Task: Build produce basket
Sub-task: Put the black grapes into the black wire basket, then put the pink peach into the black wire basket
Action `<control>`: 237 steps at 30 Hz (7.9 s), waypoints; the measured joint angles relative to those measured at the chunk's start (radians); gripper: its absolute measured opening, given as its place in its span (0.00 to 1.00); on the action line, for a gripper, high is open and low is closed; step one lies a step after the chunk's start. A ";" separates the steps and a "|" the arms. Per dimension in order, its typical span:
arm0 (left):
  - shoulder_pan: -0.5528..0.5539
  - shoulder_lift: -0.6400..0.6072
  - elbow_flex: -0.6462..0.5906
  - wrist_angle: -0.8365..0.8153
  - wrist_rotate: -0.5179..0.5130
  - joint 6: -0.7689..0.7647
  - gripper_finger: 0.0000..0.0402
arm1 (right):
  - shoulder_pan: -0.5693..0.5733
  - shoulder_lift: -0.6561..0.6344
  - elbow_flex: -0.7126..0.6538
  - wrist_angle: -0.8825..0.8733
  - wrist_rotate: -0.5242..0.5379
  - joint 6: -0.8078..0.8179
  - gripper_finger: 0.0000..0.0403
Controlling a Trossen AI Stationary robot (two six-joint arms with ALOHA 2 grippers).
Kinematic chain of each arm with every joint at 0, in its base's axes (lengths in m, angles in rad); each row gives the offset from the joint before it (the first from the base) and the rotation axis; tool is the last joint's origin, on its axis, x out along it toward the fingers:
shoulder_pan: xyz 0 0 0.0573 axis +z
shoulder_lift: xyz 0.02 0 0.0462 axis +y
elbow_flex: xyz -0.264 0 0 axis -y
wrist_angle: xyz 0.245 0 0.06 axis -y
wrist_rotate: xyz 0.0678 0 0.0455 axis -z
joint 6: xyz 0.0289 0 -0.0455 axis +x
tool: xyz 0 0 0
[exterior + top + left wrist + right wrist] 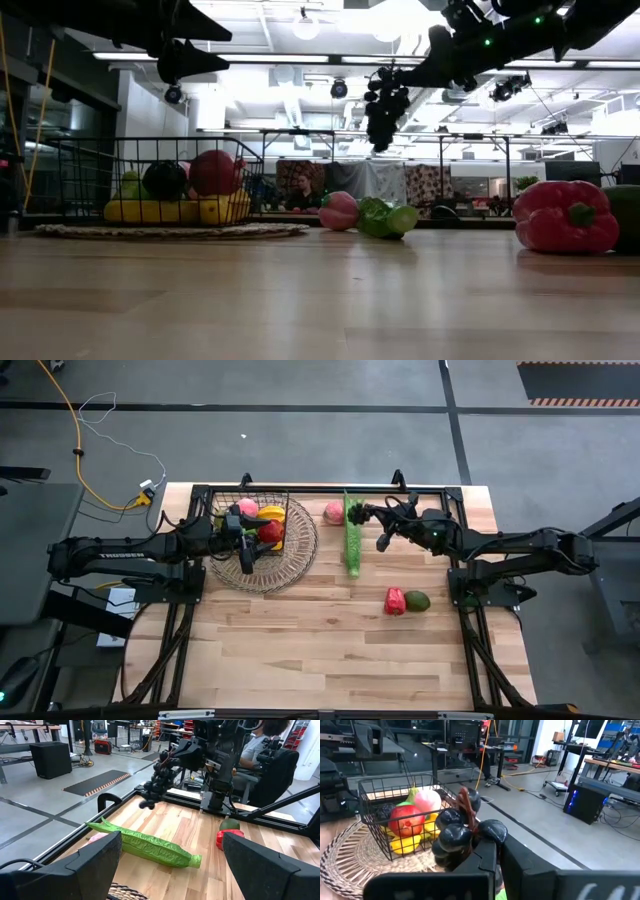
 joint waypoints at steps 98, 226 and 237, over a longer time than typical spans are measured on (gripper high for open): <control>-0.085 -0.153 0.000 0.074 0.129 0.113 0.83 | -0.145 1.081 0.904 0.405 -0.459 0.042 0.01; -0.083 -0.030 0.000 0.049 -0.006 0.122 0.83 | -0.169 0.038 -0.184 0.503 -0.537 0.132 0.48; -0.083 0.024 0.000 0.119 -0.006 0.122 0.83 | -0.169 0.039 -0.184 0.473 -0.537 0.132 0.48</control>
